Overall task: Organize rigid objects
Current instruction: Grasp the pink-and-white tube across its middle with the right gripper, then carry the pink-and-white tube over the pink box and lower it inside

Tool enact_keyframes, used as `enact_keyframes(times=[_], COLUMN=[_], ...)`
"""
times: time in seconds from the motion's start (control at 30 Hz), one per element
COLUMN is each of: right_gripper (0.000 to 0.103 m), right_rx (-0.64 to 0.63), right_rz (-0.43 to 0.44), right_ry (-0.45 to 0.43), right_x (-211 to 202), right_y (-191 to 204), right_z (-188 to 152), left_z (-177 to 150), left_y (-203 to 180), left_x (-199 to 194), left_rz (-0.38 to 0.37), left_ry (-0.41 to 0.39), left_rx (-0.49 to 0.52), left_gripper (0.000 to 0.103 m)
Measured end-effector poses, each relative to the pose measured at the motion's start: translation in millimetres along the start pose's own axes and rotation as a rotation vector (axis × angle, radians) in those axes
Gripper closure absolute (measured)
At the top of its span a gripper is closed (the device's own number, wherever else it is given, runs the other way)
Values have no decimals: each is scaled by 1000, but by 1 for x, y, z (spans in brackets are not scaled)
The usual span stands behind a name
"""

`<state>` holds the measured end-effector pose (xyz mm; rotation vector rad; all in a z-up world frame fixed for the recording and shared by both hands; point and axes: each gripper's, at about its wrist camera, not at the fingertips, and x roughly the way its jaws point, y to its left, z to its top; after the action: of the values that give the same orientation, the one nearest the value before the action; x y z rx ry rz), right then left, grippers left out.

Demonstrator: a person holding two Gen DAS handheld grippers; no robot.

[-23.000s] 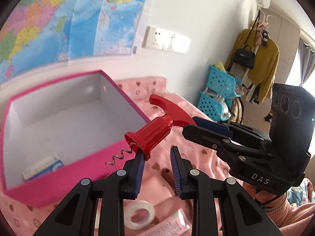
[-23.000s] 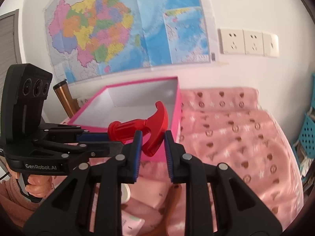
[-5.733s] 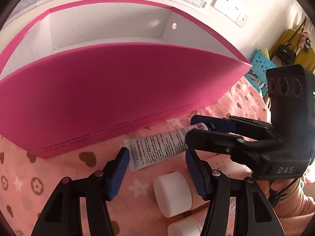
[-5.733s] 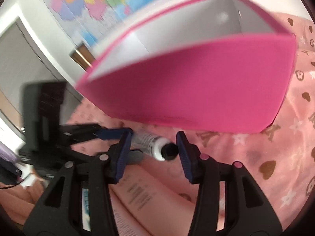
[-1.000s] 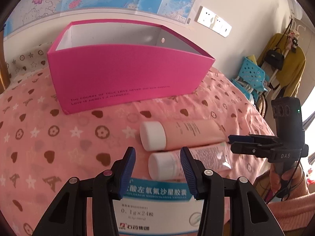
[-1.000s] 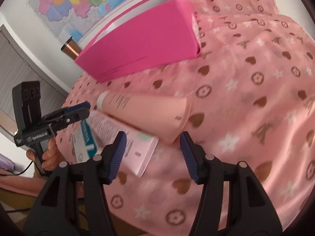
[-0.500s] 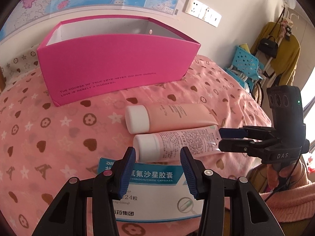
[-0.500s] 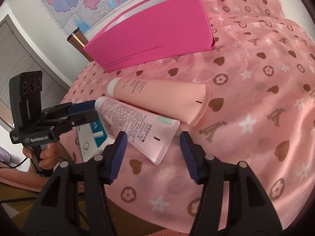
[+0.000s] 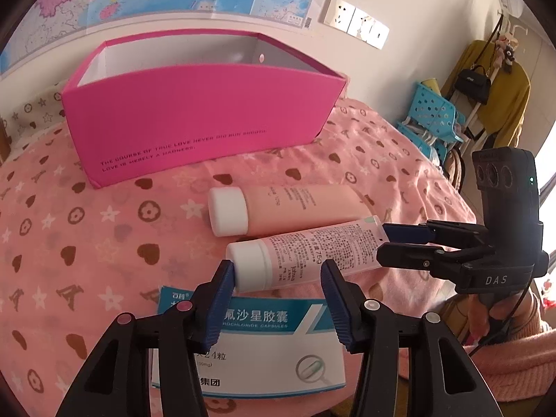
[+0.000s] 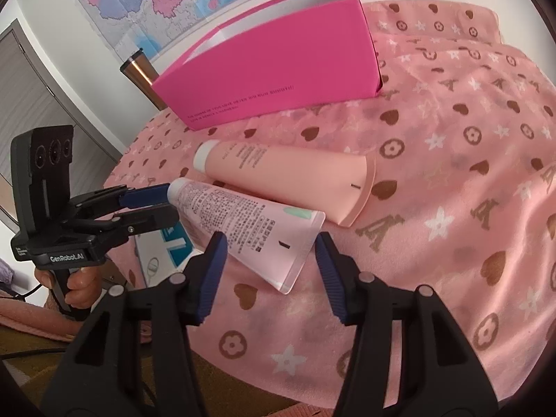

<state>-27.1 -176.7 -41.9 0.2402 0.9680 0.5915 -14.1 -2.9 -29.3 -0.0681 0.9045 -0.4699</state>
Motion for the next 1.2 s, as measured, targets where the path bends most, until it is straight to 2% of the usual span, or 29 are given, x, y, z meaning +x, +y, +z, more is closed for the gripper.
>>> enact_keyframes(times=[0.47, 1.2], right_gripper=[47, 47], right_rx=[-52, -130], right_rz=[-10, -44], right_ry=[-60, -185], right_x=[-18, -35], right_y=[10, 14], right_z=[24, 89], left_z=[16, 76], left_y=[2, 0], left_x=[-12, -23], left_rz=[-2, 33], left_ry=[-63, -175], left_rx=[-37, 10], left_gripper=[52, 52])
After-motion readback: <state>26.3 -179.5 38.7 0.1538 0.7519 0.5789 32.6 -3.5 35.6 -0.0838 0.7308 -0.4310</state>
